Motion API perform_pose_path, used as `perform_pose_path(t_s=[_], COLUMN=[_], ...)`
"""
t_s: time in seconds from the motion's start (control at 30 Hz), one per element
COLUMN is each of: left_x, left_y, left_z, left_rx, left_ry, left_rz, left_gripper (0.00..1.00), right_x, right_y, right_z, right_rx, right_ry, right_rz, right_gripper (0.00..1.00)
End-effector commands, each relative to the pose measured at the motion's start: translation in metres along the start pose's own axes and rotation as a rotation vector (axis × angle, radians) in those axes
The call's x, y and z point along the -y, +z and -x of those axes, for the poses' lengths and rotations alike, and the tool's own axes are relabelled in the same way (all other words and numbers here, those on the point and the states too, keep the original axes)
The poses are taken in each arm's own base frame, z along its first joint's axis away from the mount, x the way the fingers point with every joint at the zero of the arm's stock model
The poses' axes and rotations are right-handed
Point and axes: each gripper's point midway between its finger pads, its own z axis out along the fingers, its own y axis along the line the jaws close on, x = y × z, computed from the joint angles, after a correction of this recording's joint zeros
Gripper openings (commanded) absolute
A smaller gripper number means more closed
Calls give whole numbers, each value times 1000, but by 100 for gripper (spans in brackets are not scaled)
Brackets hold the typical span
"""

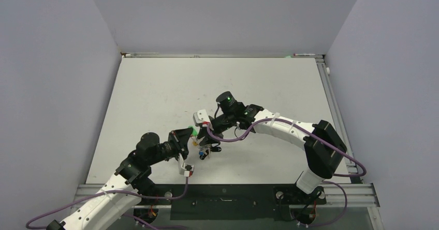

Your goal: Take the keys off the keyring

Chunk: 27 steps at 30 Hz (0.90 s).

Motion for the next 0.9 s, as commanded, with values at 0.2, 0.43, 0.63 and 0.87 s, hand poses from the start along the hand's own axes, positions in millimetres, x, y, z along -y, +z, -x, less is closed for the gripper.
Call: perform_pose_path(t_s=[0.2, 0.43, 0.63, 0.87], left_x=[-34, -33, -31, -30], left_y=[-8, -7, -7, -5], left_z=[2, 2, 1, 0], left_rx=[16, 17, 16, 17], left_ry=[17, 18, 12, 8], left_rz=[73, 67, 60, 54], left_gripper=[0, 0, 0, 0], right_x=[4, 5, 6, 5], right_y=[11, 9, 2, 0], right_z=[23, 23, 31, 37], right_rx=[95, 105, 124, 131], right_ry=[-70, -67, -64, -63], right_rz=[50, 56, 56, 66], right_gripper=[42, 37, 36, 37])
